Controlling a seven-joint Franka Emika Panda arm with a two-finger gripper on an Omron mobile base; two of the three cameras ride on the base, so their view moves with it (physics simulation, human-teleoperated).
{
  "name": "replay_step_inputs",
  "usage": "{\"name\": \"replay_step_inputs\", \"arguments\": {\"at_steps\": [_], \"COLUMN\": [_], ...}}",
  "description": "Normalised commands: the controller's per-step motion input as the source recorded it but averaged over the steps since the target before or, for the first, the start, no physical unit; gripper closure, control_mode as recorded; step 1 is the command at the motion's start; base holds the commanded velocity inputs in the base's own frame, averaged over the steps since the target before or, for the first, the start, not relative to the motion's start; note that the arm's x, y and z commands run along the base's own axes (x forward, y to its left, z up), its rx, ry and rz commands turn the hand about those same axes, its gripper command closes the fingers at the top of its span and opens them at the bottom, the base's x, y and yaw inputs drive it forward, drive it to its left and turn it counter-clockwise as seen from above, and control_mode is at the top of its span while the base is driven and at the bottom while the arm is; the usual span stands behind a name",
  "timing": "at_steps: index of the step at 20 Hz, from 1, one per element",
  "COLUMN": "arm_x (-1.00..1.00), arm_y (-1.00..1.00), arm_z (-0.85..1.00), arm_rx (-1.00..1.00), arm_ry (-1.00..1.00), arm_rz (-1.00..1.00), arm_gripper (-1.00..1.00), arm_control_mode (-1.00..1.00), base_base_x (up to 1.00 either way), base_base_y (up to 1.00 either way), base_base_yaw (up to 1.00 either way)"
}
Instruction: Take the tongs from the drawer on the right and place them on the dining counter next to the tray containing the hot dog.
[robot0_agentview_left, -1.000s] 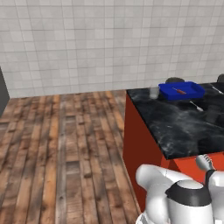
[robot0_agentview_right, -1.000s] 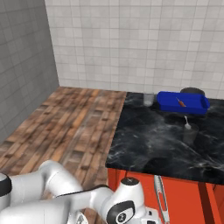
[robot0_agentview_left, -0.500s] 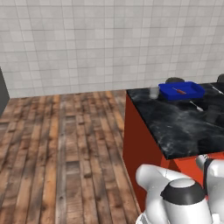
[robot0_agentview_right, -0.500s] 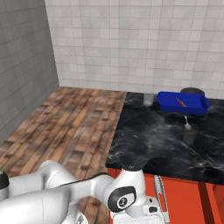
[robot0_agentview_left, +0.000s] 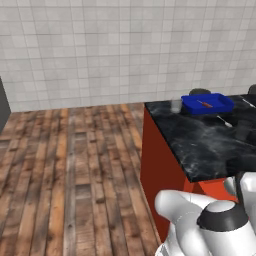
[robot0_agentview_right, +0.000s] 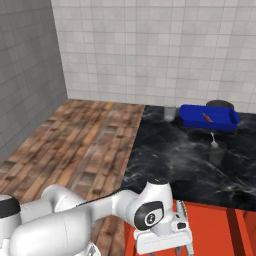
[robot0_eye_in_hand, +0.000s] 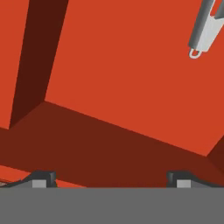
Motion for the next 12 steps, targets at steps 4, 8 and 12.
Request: {"name": "replay_step_inputs", "arguments": {"at_steps": [4,8,12], "arm_x": [0.32,0.14,0.17], "arm_y": [-0.18,-0.17,-0.12], "arm_z": [0.00,0.00,0.00], "arm_rx": [0.01,0.04,0.08], "arm_ry": [0.00,0.00,0.00], "arm_rz": [0.10,0.01,0.00], "arm_gripper": [-1.00,-1.00,-1.00], "arm_control_mode": [-1.00,-1.00,-1.00], "base_base_x": [0.00,0.00,0.00], "base_base_y": [0.00,0.00,0.00], "base_base_yaw": [0.00,0.00,0.00]}}
